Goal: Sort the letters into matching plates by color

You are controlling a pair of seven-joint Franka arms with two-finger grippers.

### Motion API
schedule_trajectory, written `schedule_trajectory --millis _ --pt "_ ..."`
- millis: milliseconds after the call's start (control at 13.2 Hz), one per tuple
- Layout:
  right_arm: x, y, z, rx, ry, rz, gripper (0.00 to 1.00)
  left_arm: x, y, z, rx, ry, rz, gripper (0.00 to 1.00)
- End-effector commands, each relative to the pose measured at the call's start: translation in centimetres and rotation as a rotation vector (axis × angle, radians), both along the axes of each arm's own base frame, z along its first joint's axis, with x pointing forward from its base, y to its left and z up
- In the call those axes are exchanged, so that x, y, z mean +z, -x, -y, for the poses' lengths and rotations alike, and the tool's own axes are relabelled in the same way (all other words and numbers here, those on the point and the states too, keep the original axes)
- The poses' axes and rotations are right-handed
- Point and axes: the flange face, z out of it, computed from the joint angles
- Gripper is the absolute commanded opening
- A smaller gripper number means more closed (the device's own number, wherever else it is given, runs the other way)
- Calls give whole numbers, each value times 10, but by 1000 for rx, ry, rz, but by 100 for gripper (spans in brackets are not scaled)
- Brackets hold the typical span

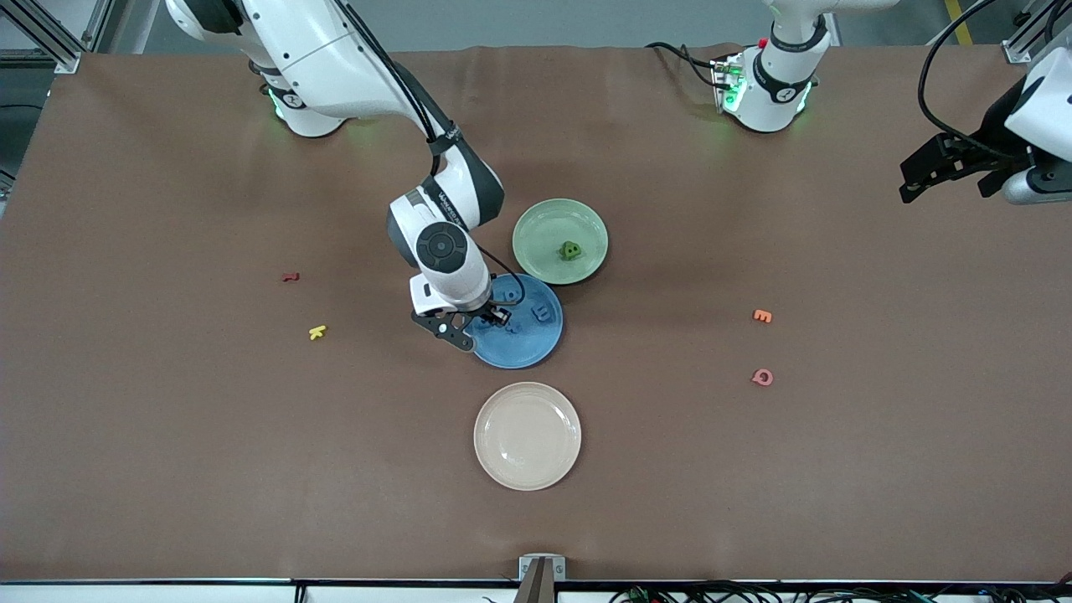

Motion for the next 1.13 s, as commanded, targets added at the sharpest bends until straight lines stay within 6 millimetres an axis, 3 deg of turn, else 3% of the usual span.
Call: schedule_trajectory --millis 0,226,453,604,679,1057 --pt "2 0 -7 -17 -3 5 100 6 4 -9 0 -12 -5 100" --pt "6 -3 -7 -15 -6 8 100 0 0 -7 -1 -8 -18 100" --pt "10 -12 7 34 1 19 100 0 1 -7 -1 -6 -20 100" --pt "12 -21 32 85 23 -28 100 3 2 -7 1 -9 -30 100" --pt "27 -27 45 115 25 -40 100 2 3 -7 1 -9 -32 100" --pt "75 -40 144 294 9 -76 100 5 0 -7 0 -17 -28 100"
